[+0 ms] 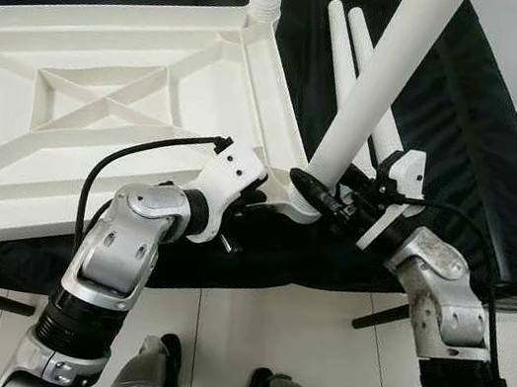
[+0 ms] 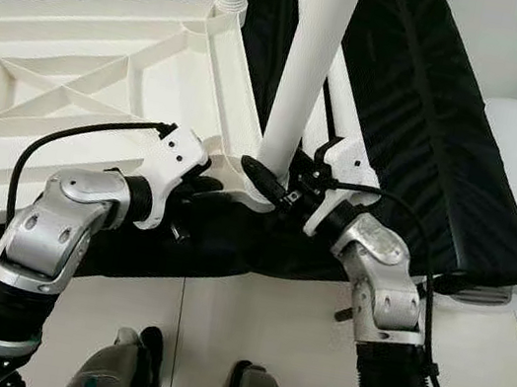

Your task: Building children table

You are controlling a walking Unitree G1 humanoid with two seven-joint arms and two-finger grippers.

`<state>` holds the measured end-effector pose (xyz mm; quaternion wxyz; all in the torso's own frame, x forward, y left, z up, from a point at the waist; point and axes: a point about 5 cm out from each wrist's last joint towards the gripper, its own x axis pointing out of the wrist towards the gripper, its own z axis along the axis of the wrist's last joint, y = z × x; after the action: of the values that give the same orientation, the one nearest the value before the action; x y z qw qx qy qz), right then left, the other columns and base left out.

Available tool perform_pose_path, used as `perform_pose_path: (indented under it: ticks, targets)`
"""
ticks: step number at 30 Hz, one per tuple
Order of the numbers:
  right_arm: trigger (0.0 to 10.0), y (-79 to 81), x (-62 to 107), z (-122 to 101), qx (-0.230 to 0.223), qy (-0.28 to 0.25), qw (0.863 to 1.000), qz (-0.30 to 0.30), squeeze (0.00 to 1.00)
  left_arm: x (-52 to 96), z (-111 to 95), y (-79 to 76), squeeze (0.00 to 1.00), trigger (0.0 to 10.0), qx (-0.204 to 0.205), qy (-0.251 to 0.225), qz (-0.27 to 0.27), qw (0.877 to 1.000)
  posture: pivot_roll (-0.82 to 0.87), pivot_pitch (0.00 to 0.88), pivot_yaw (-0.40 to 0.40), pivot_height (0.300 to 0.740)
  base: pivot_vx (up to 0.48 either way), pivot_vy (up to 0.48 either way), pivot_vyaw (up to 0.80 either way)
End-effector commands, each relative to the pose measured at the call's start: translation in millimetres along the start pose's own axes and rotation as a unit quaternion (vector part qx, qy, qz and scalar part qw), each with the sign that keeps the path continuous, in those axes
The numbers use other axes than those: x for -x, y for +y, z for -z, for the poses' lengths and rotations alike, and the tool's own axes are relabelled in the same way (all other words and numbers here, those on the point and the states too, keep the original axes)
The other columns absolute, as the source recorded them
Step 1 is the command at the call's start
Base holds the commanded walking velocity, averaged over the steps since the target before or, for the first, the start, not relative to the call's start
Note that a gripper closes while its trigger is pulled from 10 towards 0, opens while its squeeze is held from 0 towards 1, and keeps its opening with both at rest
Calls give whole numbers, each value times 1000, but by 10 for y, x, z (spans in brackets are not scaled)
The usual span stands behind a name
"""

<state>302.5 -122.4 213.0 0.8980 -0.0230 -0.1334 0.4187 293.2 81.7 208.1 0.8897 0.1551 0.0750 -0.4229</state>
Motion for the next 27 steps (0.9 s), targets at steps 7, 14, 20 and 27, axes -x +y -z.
perform_pose_path:
  ticks: [7, 14, 20, 27]
  targets:
    - [0, 158, -64, 8, -21, -20, 998, 58, 0, -18, 43, 18, 0, 10000, 17, -2, -62, 998, -30, 207, -50, 740, 0, 0, 0]
    - [0, 297, -118, 11, -23, -28, 989, 142, 0, -23, 42, 6, 0, 10000, 18, -3, -61, 998, -28, 208, -48, 740, 0, 0, 0]
    - [0, 391, -151, 37, -18, -31, 977, 209, 0, -19, 44, 0, 0, 10000, 20, -2, -60, 998, -25, 211, -44, 740, 0, 0, 0]
    - [0, 448, -152, 129, -15, -16, 958, 287, 0, -16, 45, -1, 0, 10000, 21, -1, -59, 998, -20, 215, -39, 740, 0, 0, 0]
